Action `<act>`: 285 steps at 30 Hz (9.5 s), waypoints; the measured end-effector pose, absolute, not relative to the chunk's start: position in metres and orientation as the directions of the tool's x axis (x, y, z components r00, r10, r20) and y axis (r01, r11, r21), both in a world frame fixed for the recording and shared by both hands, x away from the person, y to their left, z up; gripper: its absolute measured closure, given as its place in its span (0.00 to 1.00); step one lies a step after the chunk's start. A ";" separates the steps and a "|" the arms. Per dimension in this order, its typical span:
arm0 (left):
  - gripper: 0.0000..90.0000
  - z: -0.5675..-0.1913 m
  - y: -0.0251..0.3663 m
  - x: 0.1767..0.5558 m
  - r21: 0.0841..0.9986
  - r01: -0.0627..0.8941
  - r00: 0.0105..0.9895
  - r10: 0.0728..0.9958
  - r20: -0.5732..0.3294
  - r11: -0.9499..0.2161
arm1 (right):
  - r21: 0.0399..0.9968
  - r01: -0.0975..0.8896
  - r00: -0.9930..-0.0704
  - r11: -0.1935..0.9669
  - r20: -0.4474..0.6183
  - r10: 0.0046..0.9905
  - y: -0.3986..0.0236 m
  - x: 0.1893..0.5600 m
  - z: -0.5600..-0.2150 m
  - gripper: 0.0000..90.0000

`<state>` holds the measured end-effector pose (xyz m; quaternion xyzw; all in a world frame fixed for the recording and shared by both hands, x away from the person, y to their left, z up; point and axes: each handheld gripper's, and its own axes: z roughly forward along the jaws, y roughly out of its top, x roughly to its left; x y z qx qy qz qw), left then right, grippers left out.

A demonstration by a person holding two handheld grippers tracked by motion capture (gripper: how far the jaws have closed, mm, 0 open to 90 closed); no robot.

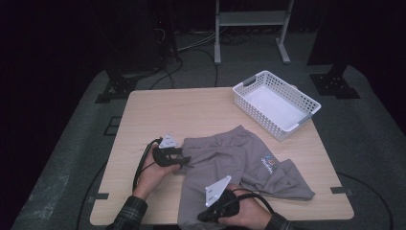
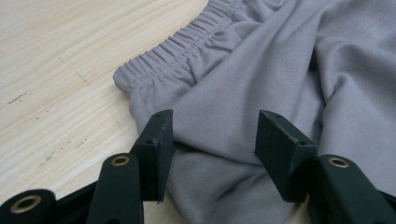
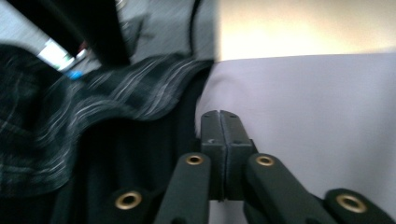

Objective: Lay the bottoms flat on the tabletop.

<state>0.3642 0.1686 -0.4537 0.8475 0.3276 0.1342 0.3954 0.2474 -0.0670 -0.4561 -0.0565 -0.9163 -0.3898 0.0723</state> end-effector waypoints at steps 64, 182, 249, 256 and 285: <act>0.48 -0.452 0.149 0.283 0.727 0.383 0.845 0.534 -0.026 -0.570 | 0.677 0.172 -0.985 0.716 0.112 0.131 -0.069 0.262 -0.473 0.99; 0.32 -0.480 0.156 0.289 0.739 0.354 0.843 0.537 0.012 -0.573 | 0.826 0.384 -0.833 0.413 0.116 0.541 -0.216 0.351 -0.393 0.97; 0.32 -0.481 0.158 0.291 0.745 0.338 0.855 0.518 0.012 -0.575 | 0.860 0.305 -0.852 0.410 0.055 0.521 -0.164 0.330 -0.374 0.98; 0.32 -0.481 0.158 0.291 0.748 0.335 0.856 0.516 0.013 -0.574 | 0.862 0.275 -0.873 0.425 0.038 0.486 -0.107 0.340 -0.369 0.98; 0.32 -0.482 0.159 0.291 0.747 0.334 0.858 0.514 0.012 -0.574 | 0.775 0.382 -0.856 0.503 0.092 0.510 -0.184 0.332 -0.416 0.69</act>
